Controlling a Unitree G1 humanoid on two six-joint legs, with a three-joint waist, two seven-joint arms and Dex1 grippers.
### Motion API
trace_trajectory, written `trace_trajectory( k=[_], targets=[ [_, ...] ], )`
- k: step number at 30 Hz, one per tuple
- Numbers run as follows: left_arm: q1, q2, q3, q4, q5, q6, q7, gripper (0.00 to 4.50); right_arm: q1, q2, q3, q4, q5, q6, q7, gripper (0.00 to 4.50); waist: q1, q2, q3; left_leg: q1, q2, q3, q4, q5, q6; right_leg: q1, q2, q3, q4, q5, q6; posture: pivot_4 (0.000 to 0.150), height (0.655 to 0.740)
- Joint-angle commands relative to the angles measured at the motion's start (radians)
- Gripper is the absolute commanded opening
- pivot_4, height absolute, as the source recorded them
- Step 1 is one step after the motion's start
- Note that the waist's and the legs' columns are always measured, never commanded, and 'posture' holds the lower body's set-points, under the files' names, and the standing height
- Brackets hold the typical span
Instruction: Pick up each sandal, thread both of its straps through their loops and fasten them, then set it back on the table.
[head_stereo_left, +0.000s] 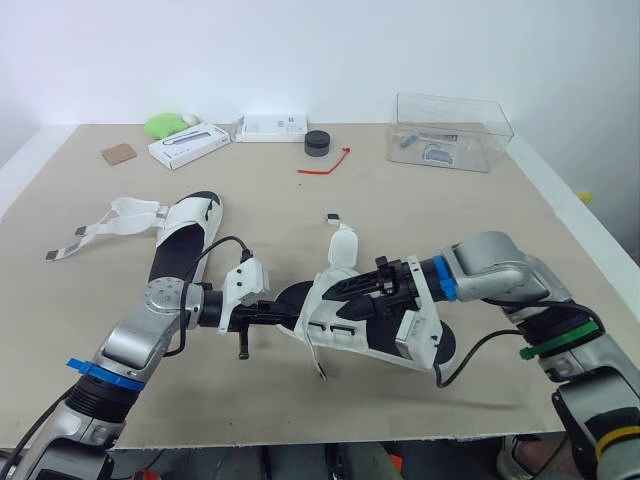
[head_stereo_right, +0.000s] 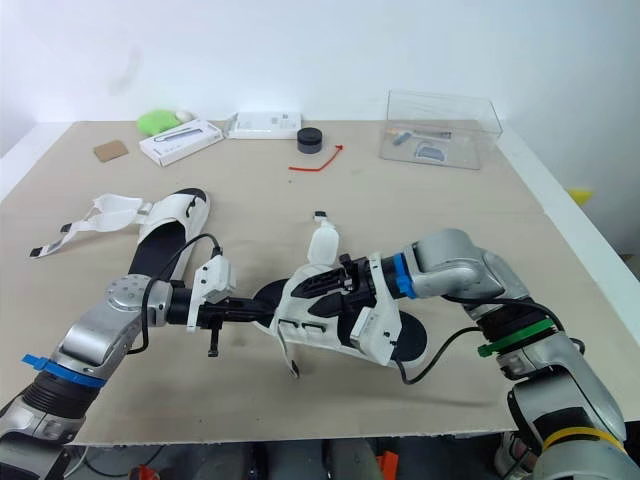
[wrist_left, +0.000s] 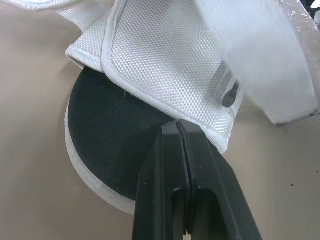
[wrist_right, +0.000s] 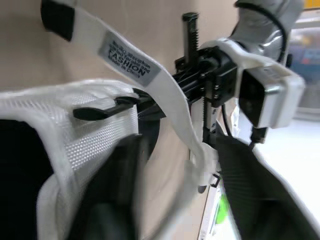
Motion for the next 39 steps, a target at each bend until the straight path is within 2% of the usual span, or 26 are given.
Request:
trace_trajectory(
  k=[1,2,4,8,11,14,18,21,27,32,39],
  targets=[
    [-0.013,0.004,0.02,0.001,-0.007,0.005,0.002,0.0,0.037,-0.073,-0.011,-0.109,0.195,0.14,0.049,4.28,0.0,0.0,0.0,0.0,0.0,0.0,0.0,0.0,0.0,0.0,0.0,0.0,0.0,0.0,0.0,0.15,0.74],
    [-0.015,0.002,0.021,0.002,-0.008,0.006,0.004,0.0,0.054,-0.096,-0.017,-0.135,0.24,0.194,0.067,4.46,0.0,0.0,0.0,0.0,0.0,0.0,0.0,0.0,0.0,0.0,0.0,0.0,0.0,0.0,0.0,0.15,0.74],
    [-0.018,-0.004,0.024,0.003,-0.012,0.01,0.01,0.0,0.109,-0.151,-0.041,-0.211,0.351,0.375,0.098,4.46,0.001,0.0,0.0,0.0,0.0,0.0,0.0,0.0,0.0,0.0,0.0,0.0,0.0,0.0,0.0,0.15,0.74],
    [-0.023,-0.013,0.028,0.009,-0.015,0.009,0.018,0.0,0.238,-0.292,-0.105,-0.458,0.669,0.922,0.059,4.46,0.002,0.0,0.0,0.0,0.0,-0.001,0.0,0.0,0.0,0.0,0.0,-0.001,0.0,0.0,0.0,0.15,0.74],
    [-0.033,-0.019,0.028,0.017,-0.015,0.01,0.02,0.0,0.307,-0.359,-0.138,-0.598,0.891,1.255,0.004,4.46,0.002,0.0,0.0,0.0,0.001,-0.001,0.0,0.0,0.0,0.0,0.0,-0.001,0.0,0.0,0.0,0.15,0.74],
    [-0.045,-0.021,0.026,0.031,-0.009,0.004,0.015,0.0,0.356,-0.372,-0.17,-0.667,1.059,1.501,-0.057,4.46,0.002,0.0,0.0,0.0,0.001,-0.003,0.0,0.0,0.0,0.001,0.0,-0.003,0.0,-0.004,0.005,0.15,0.74],
    [-0.055,-0.02,0.023,0.051,-0.001,-0.005,0.008,0.0,0.37,-0.341,-0.194,-0.705,1.179,1.713,-0.105,4.46,0.002,0.0,0.001,0.0,0.001,-0.003,0.0,0.0,0.0,0.001,0.0,-0.003,0.0,-0.003,0.006,0.15,0.74],
    [-0.056,-0.019,0.019,0.06,0.007,-0.012,0.006,0.0,0.364,-0.291,-0.173,-0.686,1.181,1.829,-0.129,4.46,0.002,-0.001,0.001,-0.001,0.001,-0.003,0.0,0.0,0.0,0.001,0.001,-0.003,0.0,-0.004,0.007,0.15,0.74],
    [-0.059,-0.019,0.02,0.073,0.016,-0.018,0.004,0.0,0.342,-0.178,-0.139,-0.622,1.039,1.921,-0.129,4.46,0.001,-0.001,0.001,-0.002,0.0,-0.003,0.0,0.0,0.0,0.0,0.0,-0.003,0.0,-0.004,0.008,0.15,0.74],
    [-0.061,-0.016,0.026,0.08,0.022,-0.024,0.008,0.0,0.311,-0.102,-0.126,-0.551,0.901,1.919,-0.111,4.46,0.001,-0.002,0.0,-0.001,0.0,-0.003,0.0,0.0,0.0,0.0,0.001,-0.003,0.0,-0.004,0.008,0.15,0.74],
    [-0.056,-0.008,0.037,0.083,0.027,-0.032,0.021,0.0,0.257,-0.029,-0.118,-0.48,0.791,1.916,-0.049,4.46,0.001,-0.002,0.0,-0.002,0.0,-0.003,0.0,0.0,0.0,0.0,0.001,-0.003,0.0,-0.004,0.008,0.15,0.74]
  ],
)
